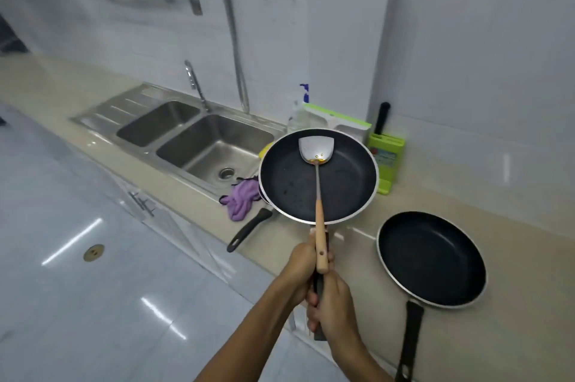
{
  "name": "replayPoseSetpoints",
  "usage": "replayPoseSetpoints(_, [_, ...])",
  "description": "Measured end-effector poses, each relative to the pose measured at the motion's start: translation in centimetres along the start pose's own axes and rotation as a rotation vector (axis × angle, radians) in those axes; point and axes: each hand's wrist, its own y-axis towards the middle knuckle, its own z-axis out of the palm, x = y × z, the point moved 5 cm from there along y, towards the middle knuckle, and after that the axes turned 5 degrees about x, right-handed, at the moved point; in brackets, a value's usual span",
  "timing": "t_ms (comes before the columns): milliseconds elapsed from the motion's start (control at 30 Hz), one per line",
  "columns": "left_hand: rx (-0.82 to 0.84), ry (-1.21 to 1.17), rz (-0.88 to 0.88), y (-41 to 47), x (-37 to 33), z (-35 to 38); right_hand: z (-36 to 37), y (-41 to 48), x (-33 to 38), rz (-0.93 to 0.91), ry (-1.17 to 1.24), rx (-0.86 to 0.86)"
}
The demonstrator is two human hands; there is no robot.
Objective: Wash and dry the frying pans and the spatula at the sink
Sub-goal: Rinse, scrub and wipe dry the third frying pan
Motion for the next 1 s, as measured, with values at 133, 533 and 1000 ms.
replayPoseSetpoints(133, [-0.113, -0.08, 0.099, -1.6, -3.8, -9.7, 9.9, 1.1, 1.7, 0.066, 0.06, 0.172])
replayPoseSetpoints(533, [-0.359, 0.349, 0.192, 4.8, -13.8, -32.2, 26.1, 15.4, 5.4, 0.262, -0.117, 0.517])
replayPoseSetpoints(1000, [-0.228, 0.535, 0.084, 21.2, -22.6, -46.5, 41.8, 31.9, 15.0, -0.09, -0.742, 0.1])
